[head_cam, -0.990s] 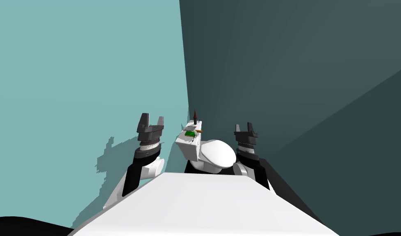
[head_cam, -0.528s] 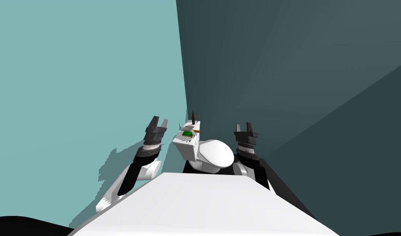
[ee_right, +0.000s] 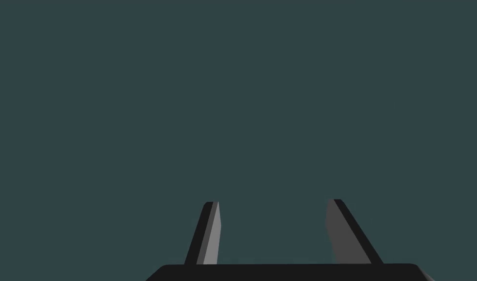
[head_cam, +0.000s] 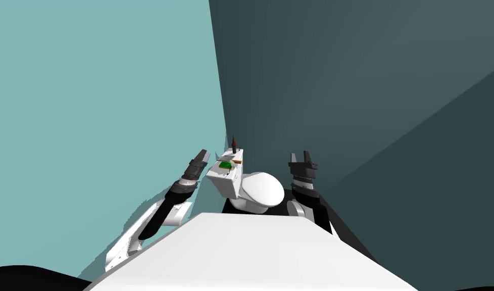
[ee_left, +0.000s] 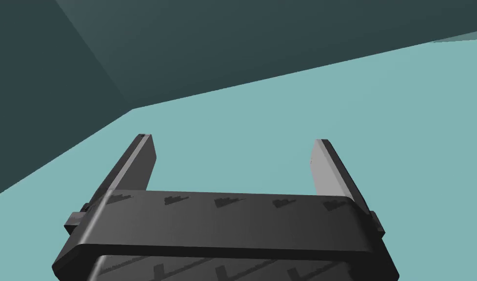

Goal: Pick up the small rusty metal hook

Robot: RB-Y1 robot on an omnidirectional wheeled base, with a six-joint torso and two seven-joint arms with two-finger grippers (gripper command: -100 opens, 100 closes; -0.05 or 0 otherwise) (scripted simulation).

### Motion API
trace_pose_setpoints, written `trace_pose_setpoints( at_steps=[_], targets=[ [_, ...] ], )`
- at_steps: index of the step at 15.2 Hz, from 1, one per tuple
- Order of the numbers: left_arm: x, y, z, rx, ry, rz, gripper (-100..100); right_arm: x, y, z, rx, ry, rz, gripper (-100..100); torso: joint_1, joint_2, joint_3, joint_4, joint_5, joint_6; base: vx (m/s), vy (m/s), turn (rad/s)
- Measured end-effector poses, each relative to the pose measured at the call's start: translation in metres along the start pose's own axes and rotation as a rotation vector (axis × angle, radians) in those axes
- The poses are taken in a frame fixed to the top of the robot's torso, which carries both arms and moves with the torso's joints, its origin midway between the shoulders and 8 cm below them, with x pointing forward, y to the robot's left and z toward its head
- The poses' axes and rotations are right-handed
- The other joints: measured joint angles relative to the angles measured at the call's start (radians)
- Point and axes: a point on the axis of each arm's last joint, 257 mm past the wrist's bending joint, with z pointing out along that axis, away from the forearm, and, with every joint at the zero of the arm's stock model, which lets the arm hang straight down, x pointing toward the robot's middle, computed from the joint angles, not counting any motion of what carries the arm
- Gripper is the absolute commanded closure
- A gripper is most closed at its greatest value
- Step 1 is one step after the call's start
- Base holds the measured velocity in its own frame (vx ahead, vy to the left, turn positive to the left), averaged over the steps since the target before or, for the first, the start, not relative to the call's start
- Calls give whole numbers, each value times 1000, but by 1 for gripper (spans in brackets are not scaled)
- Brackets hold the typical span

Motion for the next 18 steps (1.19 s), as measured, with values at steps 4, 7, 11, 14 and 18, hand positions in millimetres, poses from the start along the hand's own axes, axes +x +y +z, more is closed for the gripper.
trace_pose_setpoints(
  at_steps=[4,7,11,14,18],
  targets=[
    [6,28,-8,-78,84,56,-100,0,0,0,0,0,0,0,0,-1,0,0,0,0,9,-113,-27],
    [13,60,-23,-163,160,113,-100,0,0,0,0,0,0,0,-3,-1,-1,0,-1,0,17,-142,-22],
    [12,93,-40,-250,244,185,-100,0,0,0,0,0,0,0,-2,0,0,0,-1,0,0,-141,-28],
    [8,123,-57,-335,316,254,-100,0,0,0,0,0,0,0,-4,-1,0,0,-1,0,16,-155,-23],
    [1,153,-84,-423,394,333,-100,0,0,0,0,0,0,0,-2,0,0,0,0,0,10,-119,-24]
  ],
)
